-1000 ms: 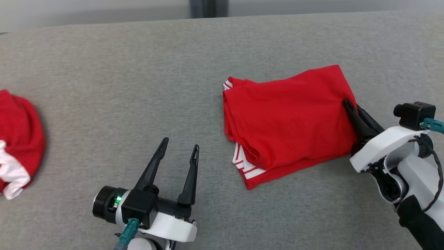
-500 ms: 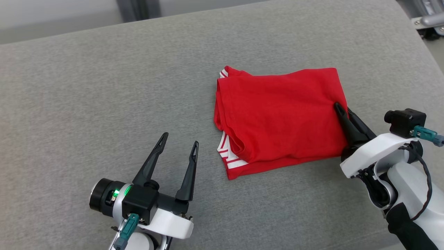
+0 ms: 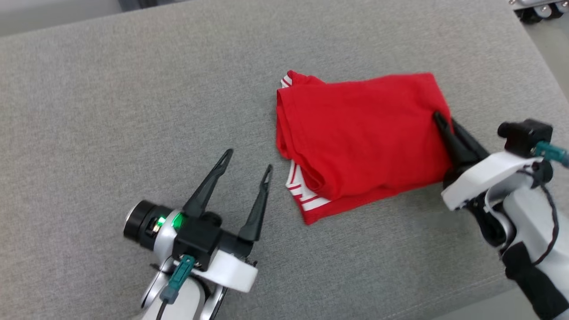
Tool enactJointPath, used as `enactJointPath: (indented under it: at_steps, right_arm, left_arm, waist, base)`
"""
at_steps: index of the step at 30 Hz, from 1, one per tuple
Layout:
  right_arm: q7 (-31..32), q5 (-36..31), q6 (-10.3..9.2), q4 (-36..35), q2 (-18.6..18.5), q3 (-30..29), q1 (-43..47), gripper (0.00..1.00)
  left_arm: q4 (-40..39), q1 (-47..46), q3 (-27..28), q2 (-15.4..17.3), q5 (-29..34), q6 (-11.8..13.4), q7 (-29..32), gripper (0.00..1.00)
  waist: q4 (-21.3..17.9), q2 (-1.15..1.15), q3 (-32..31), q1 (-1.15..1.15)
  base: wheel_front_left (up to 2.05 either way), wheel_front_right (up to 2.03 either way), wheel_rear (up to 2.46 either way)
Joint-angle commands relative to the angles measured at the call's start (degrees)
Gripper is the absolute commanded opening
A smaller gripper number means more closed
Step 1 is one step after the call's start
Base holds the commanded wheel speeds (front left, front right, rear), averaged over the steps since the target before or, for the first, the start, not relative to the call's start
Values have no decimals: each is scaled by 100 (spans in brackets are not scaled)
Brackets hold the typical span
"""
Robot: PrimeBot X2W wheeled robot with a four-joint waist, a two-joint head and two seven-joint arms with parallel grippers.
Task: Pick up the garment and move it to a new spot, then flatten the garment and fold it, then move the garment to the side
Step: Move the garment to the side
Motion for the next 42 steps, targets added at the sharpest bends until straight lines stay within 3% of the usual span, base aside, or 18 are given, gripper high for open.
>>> enactJointPath:
  at_steps: [1, 11, 17, 22, 31, 42]
  right_arm:
    - [-38, -61, 0, -10, -66, -31, -123, 0]
    - [-38, -755, 0, 155, -397, -646, -1310, 0]
    - [-33, -1285, 0, 431, -540, -1449, -1954, 0]
    - [-34, -1771, 0, 832, -616, -2482, -2379, 0]
    - [-34, -3313, 0, 1350, -794, -3781, -2840, 0]
    - [-33, -5643, 0, 1424, -492, -5563, -3056, 0]
  left_arm:
    - [-48, -184, -29, 15, 82, -51, 16, 100]
    - [-353, -1176, -311, -74, 288, -226, 178, 100]
    - [-857, -1627, -323, 74, 609, -172, 185, 100]
    - [-1171, -1840, -343, 177, 822, -130, 175, 100]
    - [-1368, -1836, -290, 266, 775, -82, 278, 100]
    - [-1465, -1885, -286, 317, 736, -43, 351, 100]
  waist:
    - [98, 0, 163, 0]
    - [426, 0, 1107, 0]
    - [622, 0, 1614, 0]
    - [786, 0, 1876, 0]
    - [892, 0, 2082, 0]
    - [829, 0, 2202, 0]
  base:
    - [0, 0, 0]
    - [0, 0, 0]
    - [0, 0, 0]
    - [0, 0, 0]
    - [0, 0, 0]
    - [0, 0, 0]
